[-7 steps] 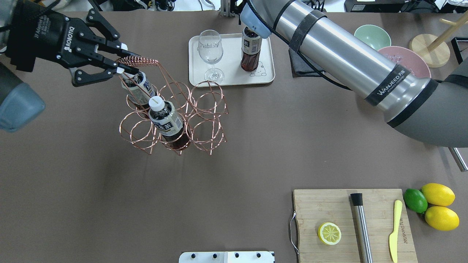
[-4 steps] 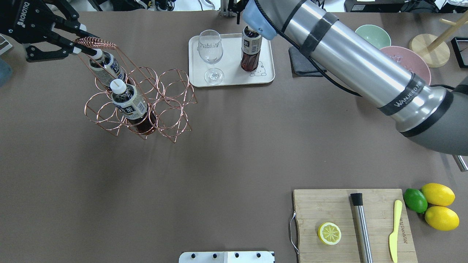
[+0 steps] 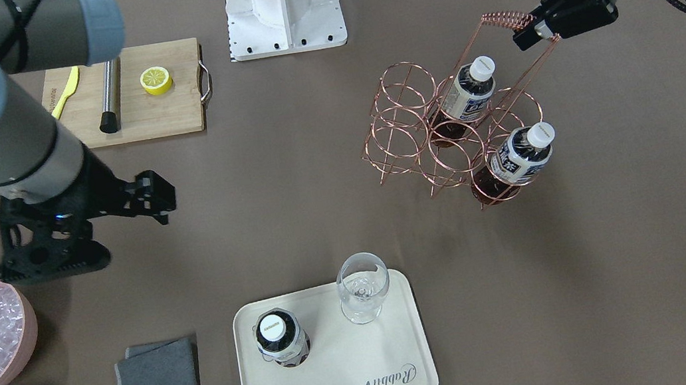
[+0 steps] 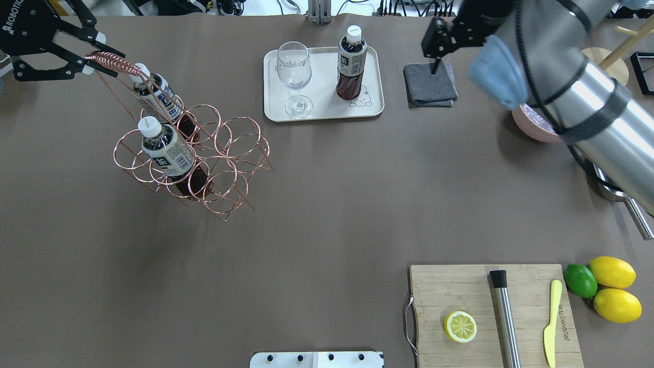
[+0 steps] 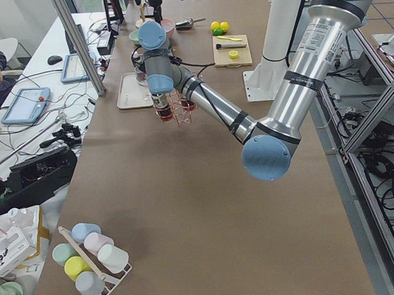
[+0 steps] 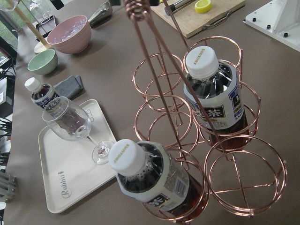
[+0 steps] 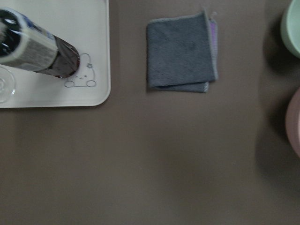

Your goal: Take tea from basket to plate

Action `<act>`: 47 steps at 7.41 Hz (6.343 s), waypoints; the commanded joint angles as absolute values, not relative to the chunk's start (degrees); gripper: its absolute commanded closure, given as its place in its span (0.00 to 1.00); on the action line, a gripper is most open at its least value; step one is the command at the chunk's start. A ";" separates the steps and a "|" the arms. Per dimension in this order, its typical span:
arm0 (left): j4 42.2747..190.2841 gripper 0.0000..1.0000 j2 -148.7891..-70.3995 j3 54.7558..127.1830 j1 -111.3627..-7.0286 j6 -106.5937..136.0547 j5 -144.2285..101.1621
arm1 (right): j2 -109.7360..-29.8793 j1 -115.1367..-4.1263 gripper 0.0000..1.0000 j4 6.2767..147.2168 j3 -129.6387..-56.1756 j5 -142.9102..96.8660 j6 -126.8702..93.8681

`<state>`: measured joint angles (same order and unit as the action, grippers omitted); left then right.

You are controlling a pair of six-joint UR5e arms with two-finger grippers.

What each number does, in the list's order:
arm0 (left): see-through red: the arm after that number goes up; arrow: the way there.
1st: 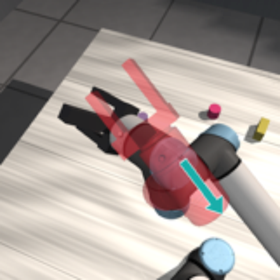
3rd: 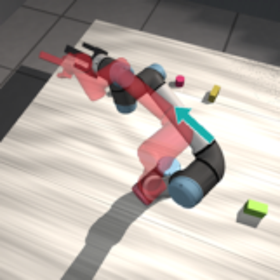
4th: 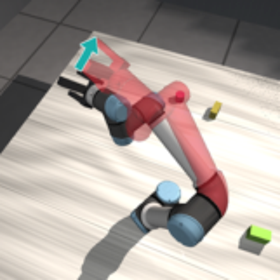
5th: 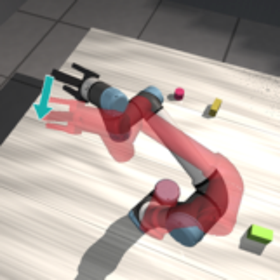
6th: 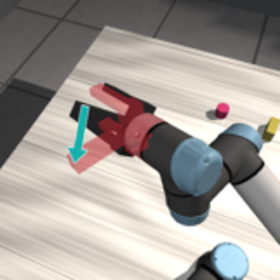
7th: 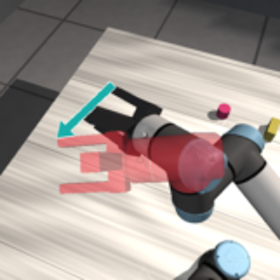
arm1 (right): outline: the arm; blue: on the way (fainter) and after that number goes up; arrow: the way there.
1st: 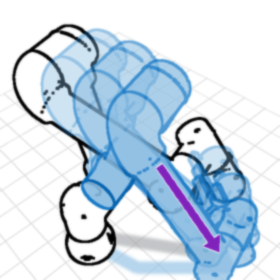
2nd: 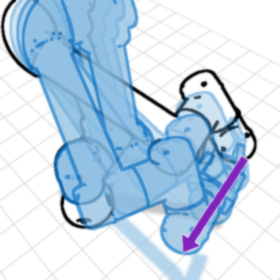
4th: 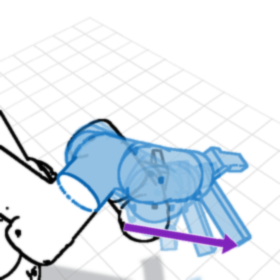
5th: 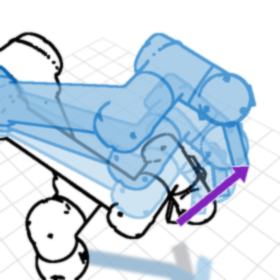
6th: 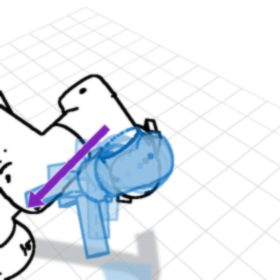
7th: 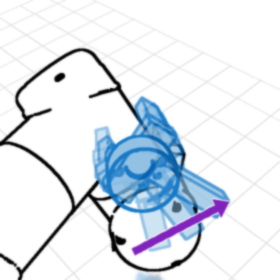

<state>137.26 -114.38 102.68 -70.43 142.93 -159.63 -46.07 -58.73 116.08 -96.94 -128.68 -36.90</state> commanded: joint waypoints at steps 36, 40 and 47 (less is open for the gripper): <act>126.30 1.00 -118.65 74.79 -90.26 111.59 -146.60 | -93.34 -91.23 0.00 104.77 -97.47 -136.32 18.81; 126.39 1.00 -118.74 74.71 -90.18 121.28 -144.59 | -94.13 -91.23 0.00 105.03 -97.38 -136.14 18.72; 127.44 1.00 -118.21 72.78 -87.45 122.87 -143.96 | -94.75 -91.23 0.00 105.21 -97.12 -135.88 18.81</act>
<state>127.12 -118.26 73.59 -88.09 122.87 -144.09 -94.52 -91.23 105.16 -97.21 -135.93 18.79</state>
